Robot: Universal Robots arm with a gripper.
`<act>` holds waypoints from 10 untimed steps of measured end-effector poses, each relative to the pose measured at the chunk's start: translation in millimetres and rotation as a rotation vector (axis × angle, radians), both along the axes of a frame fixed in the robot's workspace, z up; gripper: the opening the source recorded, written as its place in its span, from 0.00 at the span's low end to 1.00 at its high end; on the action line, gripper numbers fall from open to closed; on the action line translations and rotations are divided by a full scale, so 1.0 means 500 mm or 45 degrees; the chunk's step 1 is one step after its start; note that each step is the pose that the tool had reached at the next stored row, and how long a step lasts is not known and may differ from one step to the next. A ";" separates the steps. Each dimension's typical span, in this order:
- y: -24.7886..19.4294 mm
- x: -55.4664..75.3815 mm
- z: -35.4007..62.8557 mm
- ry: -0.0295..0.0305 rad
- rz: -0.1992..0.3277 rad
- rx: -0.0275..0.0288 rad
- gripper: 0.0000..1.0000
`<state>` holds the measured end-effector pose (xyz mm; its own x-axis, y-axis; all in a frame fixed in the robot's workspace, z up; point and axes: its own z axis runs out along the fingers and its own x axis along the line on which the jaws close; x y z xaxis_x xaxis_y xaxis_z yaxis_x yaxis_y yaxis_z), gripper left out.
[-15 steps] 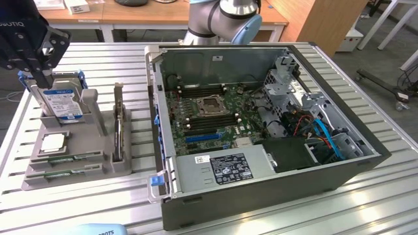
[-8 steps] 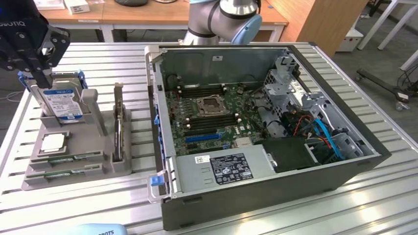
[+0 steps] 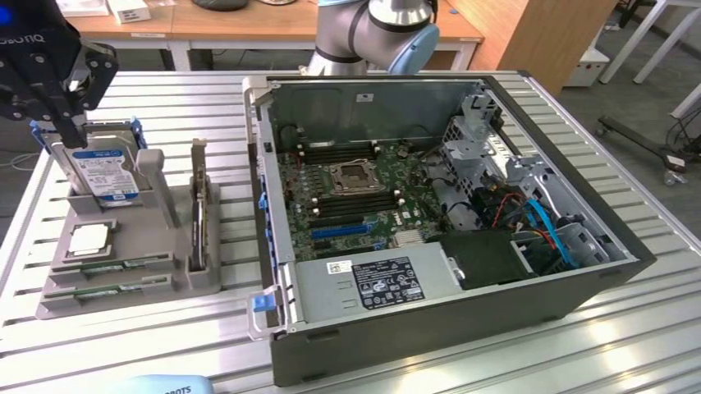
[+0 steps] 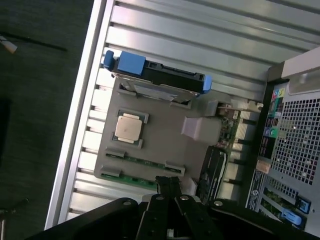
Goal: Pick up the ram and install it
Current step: 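Pick up the ram and move it above insertion slot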
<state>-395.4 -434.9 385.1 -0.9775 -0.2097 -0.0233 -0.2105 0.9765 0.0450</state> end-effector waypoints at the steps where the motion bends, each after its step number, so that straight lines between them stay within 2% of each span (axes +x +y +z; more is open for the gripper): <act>1: 0.0000 0.000 0.000 0.0000 0.020 0.0001 0.10; 10: 0.0000 0.000 0.000 0.0000 0.203 0.0000 0.10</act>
<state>-395.4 -434.9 385.0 -0.9319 -0.3620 -0.0233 -0.3627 0.9308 0.0450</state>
